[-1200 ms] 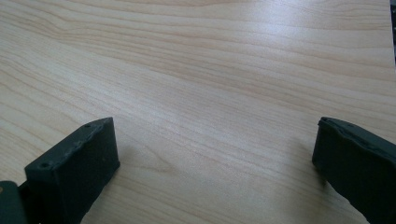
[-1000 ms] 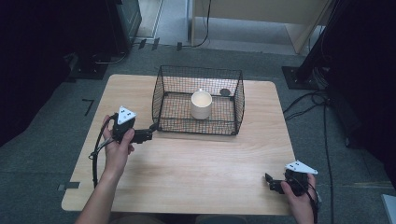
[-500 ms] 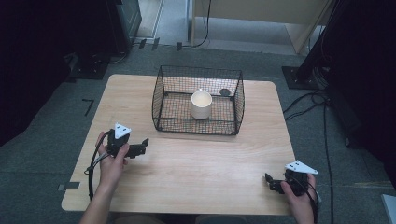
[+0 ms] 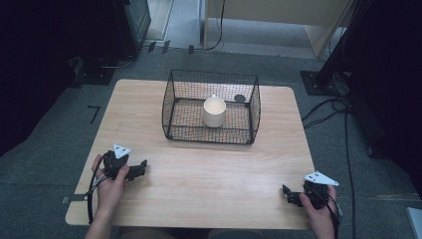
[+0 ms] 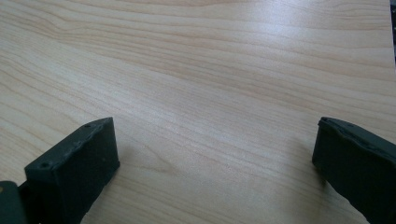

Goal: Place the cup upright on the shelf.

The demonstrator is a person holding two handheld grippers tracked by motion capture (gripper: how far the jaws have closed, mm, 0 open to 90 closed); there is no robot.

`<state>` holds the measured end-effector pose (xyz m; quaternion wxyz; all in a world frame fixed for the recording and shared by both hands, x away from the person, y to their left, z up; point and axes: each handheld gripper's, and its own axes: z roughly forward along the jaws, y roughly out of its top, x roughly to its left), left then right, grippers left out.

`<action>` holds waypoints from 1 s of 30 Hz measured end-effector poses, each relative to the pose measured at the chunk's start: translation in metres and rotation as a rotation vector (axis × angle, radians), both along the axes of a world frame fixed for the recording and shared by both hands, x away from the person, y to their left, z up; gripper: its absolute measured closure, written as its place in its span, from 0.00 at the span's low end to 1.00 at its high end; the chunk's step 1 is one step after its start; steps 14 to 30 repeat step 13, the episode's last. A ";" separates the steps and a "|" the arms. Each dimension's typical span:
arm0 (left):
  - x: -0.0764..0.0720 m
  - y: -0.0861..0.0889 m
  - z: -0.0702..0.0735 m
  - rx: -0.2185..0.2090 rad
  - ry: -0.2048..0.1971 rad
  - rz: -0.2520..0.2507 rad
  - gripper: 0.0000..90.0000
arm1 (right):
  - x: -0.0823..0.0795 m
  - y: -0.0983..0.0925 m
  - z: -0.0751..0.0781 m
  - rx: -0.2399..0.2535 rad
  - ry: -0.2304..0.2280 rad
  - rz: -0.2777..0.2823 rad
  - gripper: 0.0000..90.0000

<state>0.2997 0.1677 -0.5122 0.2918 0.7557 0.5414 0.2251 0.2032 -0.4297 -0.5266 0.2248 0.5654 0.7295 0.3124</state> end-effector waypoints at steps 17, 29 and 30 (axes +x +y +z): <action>-0.004 0.005 -0.006 -0.014 0.000 0.053 0.02 | 0.000 0.000 0.000 -0.002 -0.002 -0.004 0.00; -0.004 0.005 -0.006 -0.014 0.000 0.053 0.02 | 0.000 0.000 0.000 -0.002 -0.002 -0.004 0.00; -0.004 0.005 -0.006 -0.014 0.000 0.053 0.02 | 0.000 0.000 0.000 -0.002 -0.002 -0.004 0.00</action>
